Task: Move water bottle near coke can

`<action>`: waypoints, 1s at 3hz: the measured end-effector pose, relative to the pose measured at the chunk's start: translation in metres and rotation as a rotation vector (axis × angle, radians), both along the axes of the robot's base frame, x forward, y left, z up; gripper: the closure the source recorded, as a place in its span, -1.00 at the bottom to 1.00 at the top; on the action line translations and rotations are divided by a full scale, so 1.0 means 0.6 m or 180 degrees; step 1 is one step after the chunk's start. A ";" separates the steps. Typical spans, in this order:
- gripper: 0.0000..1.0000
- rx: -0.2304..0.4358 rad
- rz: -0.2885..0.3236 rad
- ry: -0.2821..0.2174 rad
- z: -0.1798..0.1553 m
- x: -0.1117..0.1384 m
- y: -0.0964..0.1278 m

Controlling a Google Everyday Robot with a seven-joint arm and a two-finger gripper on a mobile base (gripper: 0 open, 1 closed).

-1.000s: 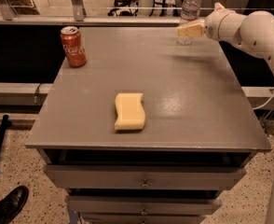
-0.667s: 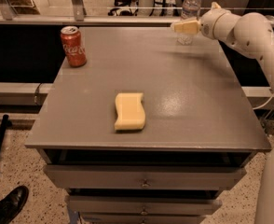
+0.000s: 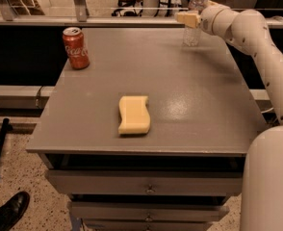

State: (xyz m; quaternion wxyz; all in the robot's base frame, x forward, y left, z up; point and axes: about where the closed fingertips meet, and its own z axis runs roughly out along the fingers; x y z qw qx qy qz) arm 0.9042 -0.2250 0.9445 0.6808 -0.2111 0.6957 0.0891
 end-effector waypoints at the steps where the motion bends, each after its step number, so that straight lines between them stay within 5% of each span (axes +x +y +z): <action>1: 0.16 0.0021 -0.0029 0.0009 -0.005 0.001 -0.007; 2: 0.62 0.0039 -0.0013 0.0034 -0.009 -0.014 -0.011; 3: 1.00 0.0053 0.0196 0.0202 0.008 -0.053 0.024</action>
Offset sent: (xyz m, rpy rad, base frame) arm -0.0244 -0.0155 -0.0060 0.0176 0.0163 -0.0059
